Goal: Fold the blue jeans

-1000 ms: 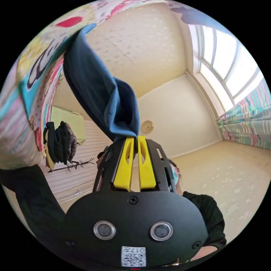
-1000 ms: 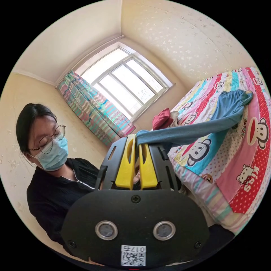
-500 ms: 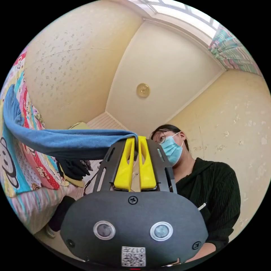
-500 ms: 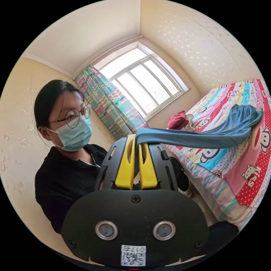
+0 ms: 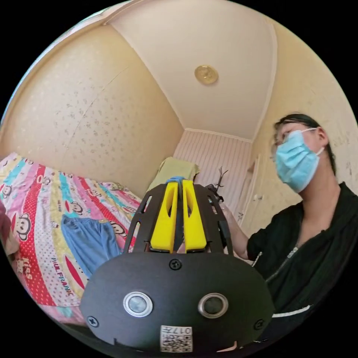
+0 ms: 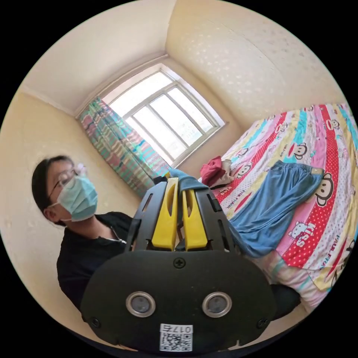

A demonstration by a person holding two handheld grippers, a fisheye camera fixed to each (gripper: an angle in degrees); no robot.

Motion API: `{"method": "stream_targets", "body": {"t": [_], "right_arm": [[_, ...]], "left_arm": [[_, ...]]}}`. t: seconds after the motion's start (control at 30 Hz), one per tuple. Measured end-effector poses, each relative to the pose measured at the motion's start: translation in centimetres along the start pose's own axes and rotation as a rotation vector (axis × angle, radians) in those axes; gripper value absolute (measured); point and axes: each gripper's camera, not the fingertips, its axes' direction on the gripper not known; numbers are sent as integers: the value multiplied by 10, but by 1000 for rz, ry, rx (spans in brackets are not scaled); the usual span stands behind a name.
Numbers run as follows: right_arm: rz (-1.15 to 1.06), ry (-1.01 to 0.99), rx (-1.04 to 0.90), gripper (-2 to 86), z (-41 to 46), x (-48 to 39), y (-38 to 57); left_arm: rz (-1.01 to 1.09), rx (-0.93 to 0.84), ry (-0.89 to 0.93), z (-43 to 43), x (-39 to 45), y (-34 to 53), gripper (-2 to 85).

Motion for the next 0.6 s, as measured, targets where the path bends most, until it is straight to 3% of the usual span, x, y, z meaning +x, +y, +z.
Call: {"method": "stream_targets", "body": {"t": [0.07,0.13,0.27,0.33,0.47,0.6], "right_arm": [[62,-6,11,2,-8,65,-98],[-81,131,-6,2,-15,48,-196],[-537,332,84,2,-45,-145,-350],[-600,392,128,2,-55,-214,-365],[-657,391,144,3,-60,-271,-315],[-654,246,76,3,-33,-230,-224]], "left_arm": [[-120,-5,4,58,-65,-36,-1],[-348,75,196,126,-140,-130,-3],[-164,199,330,170,-104,-325,-1],[140,152,357,165,-16,-409,2],[399,47,148,151,86,-407,7],[429,66,82,132,110,-290,7]]}}
